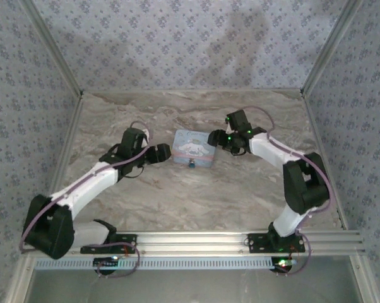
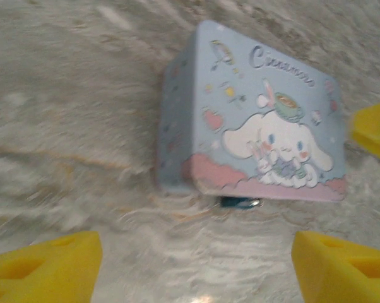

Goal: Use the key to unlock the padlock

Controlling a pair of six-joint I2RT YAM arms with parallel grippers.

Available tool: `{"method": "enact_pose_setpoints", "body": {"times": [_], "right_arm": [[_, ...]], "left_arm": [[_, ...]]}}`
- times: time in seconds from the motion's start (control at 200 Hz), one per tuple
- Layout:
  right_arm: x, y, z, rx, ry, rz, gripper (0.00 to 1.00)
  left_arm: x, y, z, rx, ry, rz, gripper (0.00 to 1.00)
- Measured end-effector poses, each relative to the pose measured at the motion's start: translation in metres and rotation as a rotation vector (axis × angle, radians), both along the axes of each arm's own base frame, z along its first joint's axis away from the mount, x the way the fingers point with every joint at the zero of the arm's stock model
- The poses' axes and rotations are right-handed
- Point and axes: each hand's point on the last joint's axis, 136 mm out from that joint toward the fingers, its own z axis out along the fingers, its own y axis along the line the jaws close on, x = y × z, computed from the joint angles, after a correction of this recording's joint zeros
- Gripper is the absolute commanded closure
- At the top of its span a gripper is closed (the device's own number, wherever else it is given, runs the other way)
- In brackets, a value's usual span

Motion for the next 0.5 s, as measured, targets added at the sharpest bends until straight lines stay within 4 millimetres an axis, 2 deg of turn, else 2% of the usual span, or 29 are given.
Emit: {"method": "enact_pose_setpoints", "body": {"times": [0.105, 0.235, 0.36, 0.5], "right_arm": [[-0.014, -0.008, 0.026, -0.027, -0.069, -0.012, 0.31], [-0.037, -0.009, 0.046, -0.043, -0.118, -0.002, 0.32], [-0.052, -0.008, 0.044, -0.060, -0.120, 0.012, 0.32], [-0.066, -0.014, 0.029, -0.075, -0.087, 0.001, 0.32]], "left_arm": [[-0.022, 0.014, -0.006, 0.053, 0.059, 0.055, 0.31], [-0.053, 0.025, -0.031, 0.101, 0.188, 0.118, 0.37], [-0.081, 0.032, -0.061, 0.126, 0.319, 0.191, 0.40], [-0.094, 0.034, -0.075, 0.093, 0.403, 0.291, 0.41]]}}
